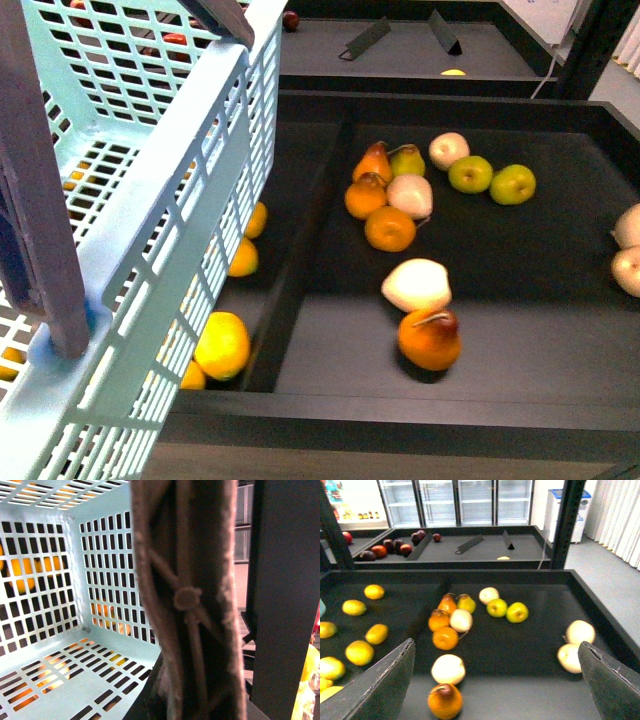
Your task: Pick lemon and mango into basket
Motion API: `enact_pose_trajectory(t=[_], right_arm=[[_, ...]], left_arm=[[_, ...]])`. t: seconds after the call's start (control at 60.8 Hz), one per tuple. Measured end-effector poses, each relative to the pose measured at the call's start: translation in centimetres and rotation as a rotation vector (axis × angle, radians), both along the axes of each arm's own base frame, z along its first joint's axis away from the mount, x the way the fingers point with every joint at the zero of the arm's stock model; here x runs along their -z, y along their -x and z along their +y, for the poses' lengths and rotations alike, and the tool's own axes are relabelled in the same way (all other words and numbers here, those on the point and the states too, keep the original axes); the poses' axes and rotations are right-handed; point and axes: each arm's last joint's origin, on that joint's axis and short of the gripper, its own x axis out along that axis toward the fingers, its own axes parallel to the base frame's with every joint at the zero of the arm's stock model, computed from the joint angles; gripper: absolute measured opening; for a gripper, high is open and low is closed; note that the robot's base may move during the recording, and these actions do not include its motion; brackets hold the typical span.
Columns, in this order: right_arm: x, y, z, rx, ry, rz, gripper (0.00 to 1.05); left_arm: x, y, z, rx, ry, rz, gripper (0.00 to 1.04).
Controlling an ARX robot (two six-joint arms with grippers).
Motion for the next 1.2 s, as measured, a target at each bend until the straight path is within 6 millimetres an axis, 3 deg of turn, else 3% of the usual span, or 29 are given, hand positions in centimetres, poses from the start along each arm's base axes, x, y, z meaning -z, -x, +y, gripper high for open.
enact_pose_trajectory(t=[1.201], right_arm=[[0.00, 0.00, 0.00, 0.001, 0.000, 0.000, 0.96]], left_arm=[[-0.05, -0.01, 0.01, -0.001, -0.001, -0.001, 0.05]])
